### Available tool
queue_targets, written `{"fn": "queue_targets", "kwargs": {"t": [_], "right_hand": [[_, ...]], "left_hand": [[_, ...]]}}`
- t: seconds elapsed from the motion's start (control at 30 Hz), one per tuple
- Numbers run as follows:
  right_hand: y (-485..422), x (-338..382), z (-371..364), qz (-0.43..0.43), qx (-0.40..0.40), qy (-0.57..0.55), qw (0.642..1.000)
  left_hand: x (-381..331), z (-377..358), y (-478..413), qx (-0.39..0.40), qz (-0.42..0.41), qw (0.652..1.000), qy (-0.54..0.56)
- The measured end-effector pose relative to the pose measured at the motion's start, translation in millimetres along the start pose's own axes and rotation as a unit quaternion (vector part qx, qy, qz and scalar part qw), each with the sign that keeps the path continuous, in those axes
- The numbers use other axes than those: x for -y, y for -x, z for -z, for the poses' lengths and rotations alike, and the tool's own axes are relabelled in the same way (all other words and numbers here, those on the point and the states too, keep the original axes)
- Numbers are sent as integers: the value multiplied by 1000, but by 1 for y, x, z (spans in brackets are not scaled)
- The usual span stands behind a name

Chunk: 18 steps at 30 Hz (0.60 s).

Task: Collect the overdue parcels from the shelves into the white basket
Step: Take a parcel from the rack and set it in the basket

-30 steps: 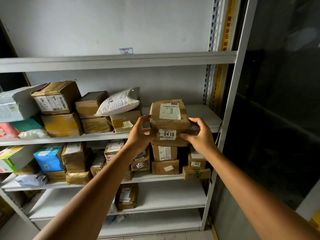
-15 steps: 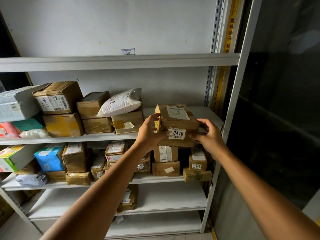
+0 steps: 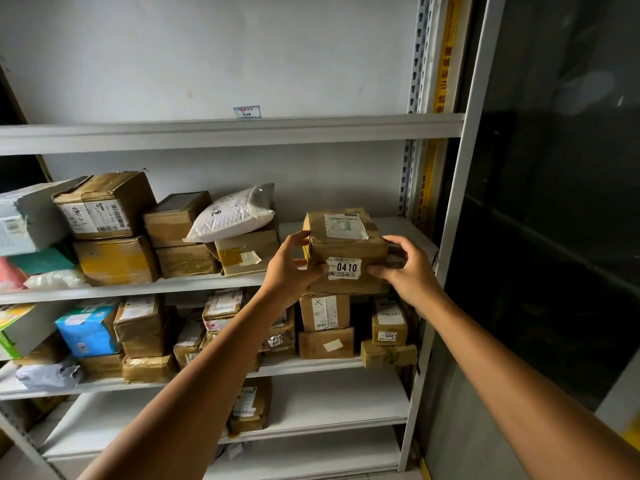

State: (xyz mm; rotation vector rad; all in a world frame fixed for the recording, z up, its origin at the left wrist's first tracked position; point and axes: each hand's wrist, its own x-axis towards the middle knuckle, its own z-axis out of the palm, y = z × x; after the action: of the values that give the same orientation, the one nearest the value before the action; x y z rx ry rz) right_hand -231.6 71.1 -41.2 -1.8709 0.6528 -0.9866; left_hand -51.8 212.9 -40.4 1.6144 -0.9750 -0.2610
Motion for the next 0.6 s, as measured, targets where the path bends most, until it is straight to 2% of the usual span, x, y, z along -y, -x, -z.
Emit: {"fn": "queue_targets", "kwargs": {"t": [0.33,0.6], "right_hand": [[-9,-11,6,-24,-66,39,997],[-52,-49,32,-52,-90,35,994]], "left_hand": [[18,-23,-38,50,-24,998,35],[35,-78,-94,90,-26,994,53]]}}
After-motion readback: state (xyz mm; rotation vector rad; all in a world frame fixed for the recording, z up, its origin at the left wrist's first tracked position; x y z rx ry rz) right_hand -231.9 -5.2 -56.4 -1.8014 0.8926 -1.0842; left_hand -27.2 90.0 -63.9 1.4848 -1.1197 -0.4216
